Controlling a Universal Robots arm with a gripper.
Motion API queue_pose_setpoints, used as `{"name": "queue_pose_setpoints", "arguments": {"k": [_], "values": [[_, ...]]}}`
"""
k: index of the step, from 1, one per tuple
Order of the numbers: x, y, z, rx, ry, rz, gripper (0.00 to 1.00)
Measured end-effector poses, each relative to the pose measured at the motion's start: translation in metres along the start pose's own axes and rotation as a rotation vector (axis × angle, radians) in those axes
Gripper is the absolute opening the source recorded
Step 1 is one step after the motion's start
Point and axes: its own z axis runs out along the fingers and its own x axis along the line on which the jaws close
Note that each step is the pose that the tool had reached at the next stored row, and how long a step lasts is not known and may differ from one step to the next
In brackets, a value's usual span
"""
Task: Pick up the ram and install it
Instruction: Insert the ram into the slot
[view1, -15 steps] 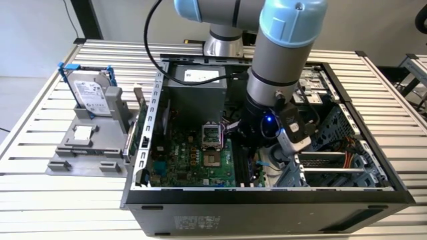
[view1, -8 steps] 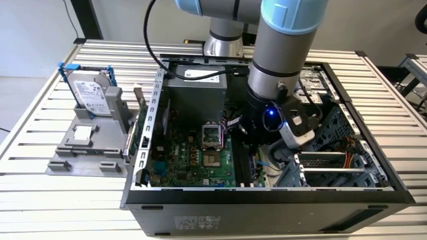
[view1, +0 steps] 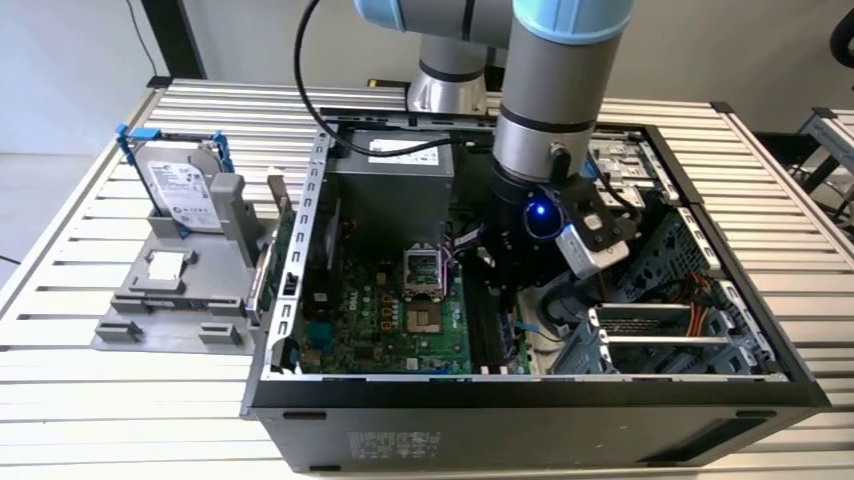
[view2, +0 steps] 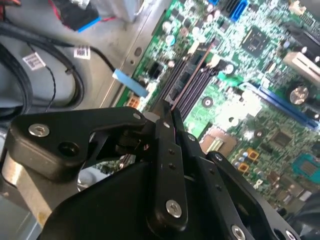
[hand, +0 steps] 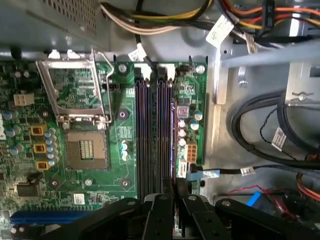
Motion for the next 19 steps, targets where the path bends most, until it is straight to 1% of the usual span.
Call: {"name": "queue_pose_setpoints", "arguments": {"k": [4,7,11,15,19], "values": [[0.0006,0.0012,0.0016,-0.0001,0.0,0.0,0.0],[0.0008,0.0042,0.0042,0.0001,0.0001,0.0,0.0],[0.001,0.0087,0.0095,0.0,0.0,0.0,0.0],[0.0011,0.0101,0.0106,0.0008,0.0,0.0,0.0],[0.0012,0.0114,0.0141,0.0024,0.0001,0.0,0.0]]}}
